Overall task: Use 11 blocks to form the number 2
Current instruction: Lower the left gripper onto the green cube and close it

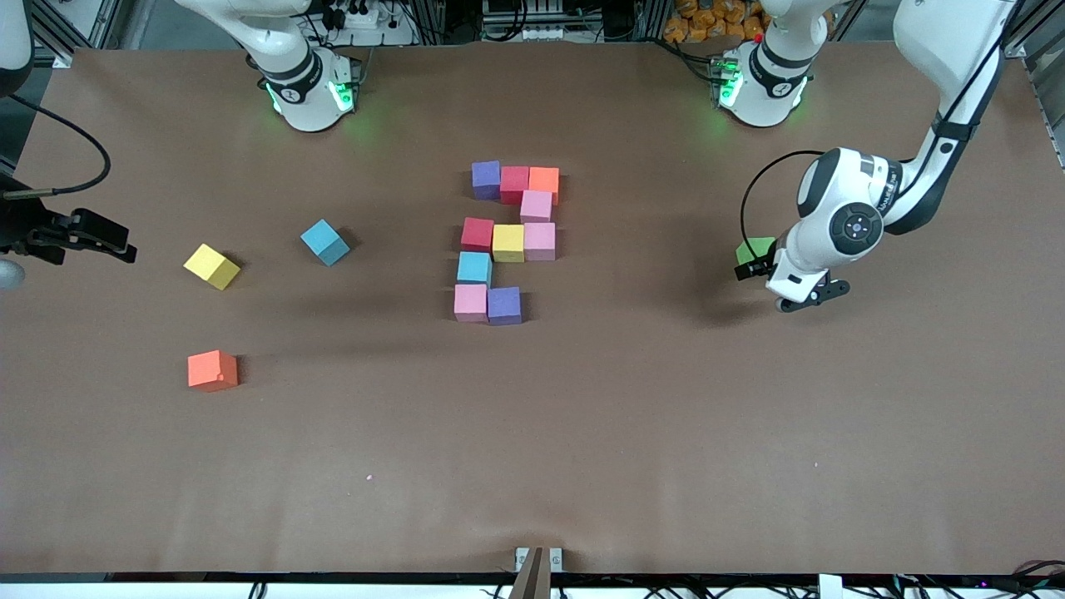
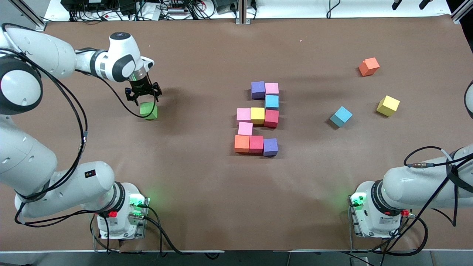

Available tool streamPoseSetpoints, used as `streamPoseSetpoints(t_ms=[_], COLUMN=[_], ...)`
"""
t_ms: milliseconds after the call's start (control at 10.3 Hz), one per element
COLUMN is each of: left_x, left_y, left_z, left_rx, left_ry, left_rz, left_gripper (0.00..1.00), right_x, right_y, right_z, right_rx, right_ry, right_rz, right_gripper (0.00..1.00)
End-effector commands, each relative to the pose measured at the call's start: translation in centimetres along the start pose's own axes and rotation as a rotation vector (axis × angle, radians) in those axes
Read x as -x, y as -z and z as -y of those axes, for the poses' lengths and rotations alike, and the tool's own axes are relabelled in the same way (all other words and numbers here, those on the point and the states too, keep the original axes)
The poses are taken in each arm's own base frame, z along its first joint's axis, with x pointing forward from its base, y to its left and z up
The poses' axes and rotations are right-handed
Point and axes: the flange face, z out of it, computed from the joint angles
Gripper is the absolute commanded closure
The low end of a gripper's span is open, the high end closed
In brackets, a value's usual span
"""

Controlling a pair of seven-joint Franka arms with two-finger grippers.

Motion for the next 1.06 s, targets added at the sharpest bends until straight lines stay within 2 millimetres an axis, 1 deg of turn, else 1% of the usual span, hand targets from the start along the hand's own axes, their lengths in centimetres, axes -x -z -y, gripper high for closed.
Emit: streamPoseSetpoints(t_ms=[0, 97, 193, 387, 484, 580, 677, 774, 967], left_x=[2.38, 2.7, 2.7, 2.27, 2.28, 2.24, 2.27, 2.22, 1.87], left_y=[-0.96, -1.38, -1.38, -1.33, -1.39, -1.39, -1.39, -1.33, -0.86], left_z=[0.83, 0.97, 0.97, 1.69, 1.69, 1.75, 1.69, 1.67, 1.5], left_rx=[0.024, 0.027, 0.026, 0.03, 0.03, 0.03, 0.03, 0.03, 0.041], left_ry=[-0.034, -0.045, -0.053, -0.052, -0.058, -0.064, -0.064, -0.056, -0.025], left_rz=[-0.053, -0.052, -0.052, -0.052, -0.051, -0.051, -0.051, -0.052, -0.056], left_gripper=[0.0, 0.0, 0.0, 0.0, 0.29, 0.54, 0.61, 0.65, 0.65], right_x=[0.01, 0.01, 0.03, 0.09, 0.12, 0.14, 0.18, 0.2, 0.23], right_y=[-0.24, -0.31, -0.25, -0.17, -0.18, -0.2, -0.22, -0.23, -0.26], right_z=[0.21, 0.12, 0.12, -0.05, -0.32, -0.32, -0.41, -0.5, -0.41], right_rx=[0.001, 0.001, 0.001, 0.0, 0.0, 0.0, 0.0, 0.0, 0.0], right_ry=[0.012, 0.012, 0.012, 0.011, 0.009, 0.012, 0.011, 0.009, 0.011], right_rz=[-0.003, -0.001, -0.001, -0.001, 0.0, 0.002, 0.005, 0.006, 0.009], right_gripper=[0.0, 0.0, 0.0, 0.0, 0.0, 0.0, 0.0, 0.0, 0.0])
